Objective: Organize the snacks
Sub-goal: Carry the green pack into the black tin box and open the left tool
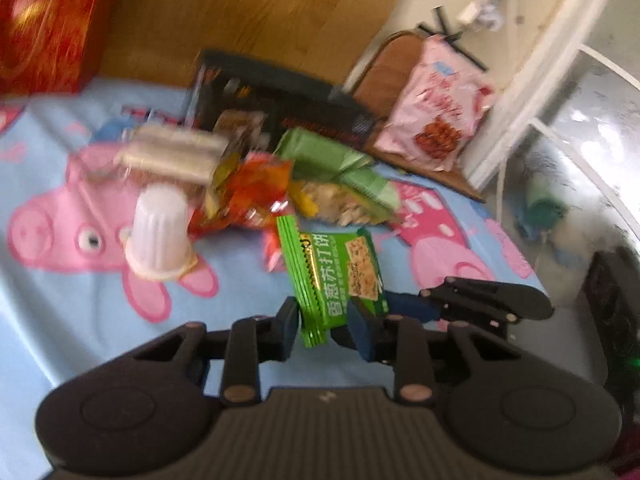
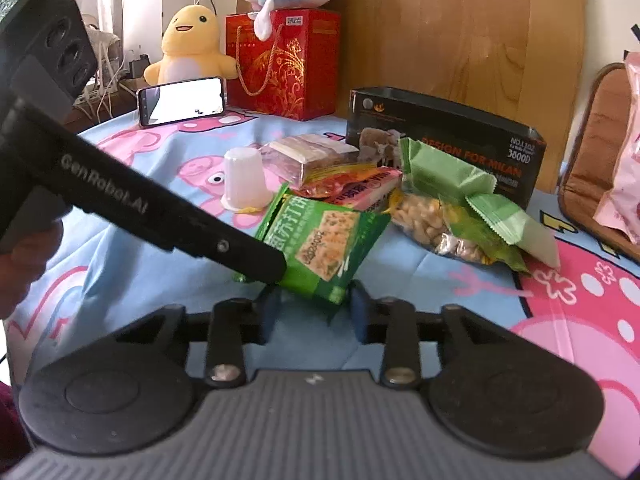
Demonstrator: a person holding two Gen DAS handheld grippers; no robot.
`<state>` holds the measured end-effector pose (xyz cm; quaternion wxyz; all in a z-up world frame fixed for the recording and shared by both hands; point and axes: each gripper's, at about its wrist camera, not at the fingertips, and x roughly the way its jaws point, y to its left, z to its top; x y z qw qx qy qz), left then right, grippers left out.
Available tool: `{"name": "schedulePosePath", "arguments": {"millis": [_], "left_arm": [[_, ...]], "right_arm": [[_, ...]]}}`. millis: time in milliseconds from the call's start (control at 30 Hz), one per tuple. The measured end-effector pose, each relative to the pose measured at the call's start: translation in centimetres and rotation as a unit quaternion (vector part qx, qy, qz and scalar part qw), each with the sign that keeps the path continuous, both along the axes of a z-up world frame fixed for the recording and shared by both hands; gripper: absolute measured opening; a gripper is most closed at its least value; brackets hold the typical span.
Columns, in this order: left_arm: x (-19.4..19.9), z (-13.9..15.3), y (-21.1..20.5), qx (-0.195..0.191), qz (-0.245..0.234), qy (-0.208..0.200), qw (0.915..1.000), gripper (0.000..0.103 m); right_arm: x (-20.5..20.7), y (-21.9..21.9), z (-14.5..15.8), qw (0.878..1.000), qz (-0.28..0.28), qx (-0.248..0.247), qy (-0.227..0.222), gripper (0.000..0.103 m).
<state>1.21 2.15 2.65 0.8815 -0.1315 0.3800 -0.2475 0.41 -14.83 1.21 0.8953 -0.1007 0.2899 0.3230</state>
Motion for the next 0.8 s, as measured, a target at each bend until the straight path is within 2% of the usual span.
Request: {"name": "schedulePosePath", "arguments": {"millis": [100,200,333,400,467,533,567,600,667,700,800], "left_arm": [[0.1,2.8,-0.5,0.015,-0.012,-0.040,0.9990,0.027],[2.8,5.7,-1.5,0.038,-0.017,-0.078,0.9961,0.027],[8.9,8.6,-2.6,0.055,-0.005,-0.114,0.9919,0.027],[12.5,8.8,-3.0,0.058,0.008,-0.112,0.9920,0.029],[15.9,8.2,-3.3,0.067,0.026,-0.100,0.9925,0.041],[17.5,7.7,-2.6,0.084,0.055,-0.085,0.9913,0.041],[17.4,7.6,-1.5,0.072,0.070,-0.088,0.9911,0.041],[17.4,7.4,0.0,0.054,0.079,-0.089,0.9914,0.043],[17.4,6.6,2.7,0.034,0.110,-0.062,0.9914,0.044],[17.6,6.0,3.7,0.026,0.119,-0.040,0.9918,0.042],[18.6,4.3,4.3,0.018,0.107,0.014,0.9940,0.036]], "right_arm": [[-0.7,-1.0,1.4,0.999,-0.008,0.036,-0.004,0.032],[0.3,-1.4,3.5,0.998,-0.023,0.056,-0.029,0.032],[5.4,-1.2,6.2,0.994,-0.048,0.056,-0.076,0.032],[9.2,-1.3,7.1,0.994,-0.060,0.060,-0.075,0.033],[13.2,-1.0,7.4,0.994,-0.073,0.057,-0.064,0.037],[16.3,-0.7,6.9,0.994,-0.085,0.043,-0.047,0.041],[17.4,-0.8,6.6,0.994,-0.094,0.036,-0.039,0.041],[18.0,-1.3,6.6,0.993,-0.104,0.037,-0.036,0.041],[17.8,-3.9,6.9,0.989,-0.127,0.072,-0.032,0.042],[17.4,-5.5,6.8,0.985,-0.142,0.097,-0.028,0.049],[17.4,-9.3,5.9,0.969,-0.197,0.147,-0.005,0.051]]}}
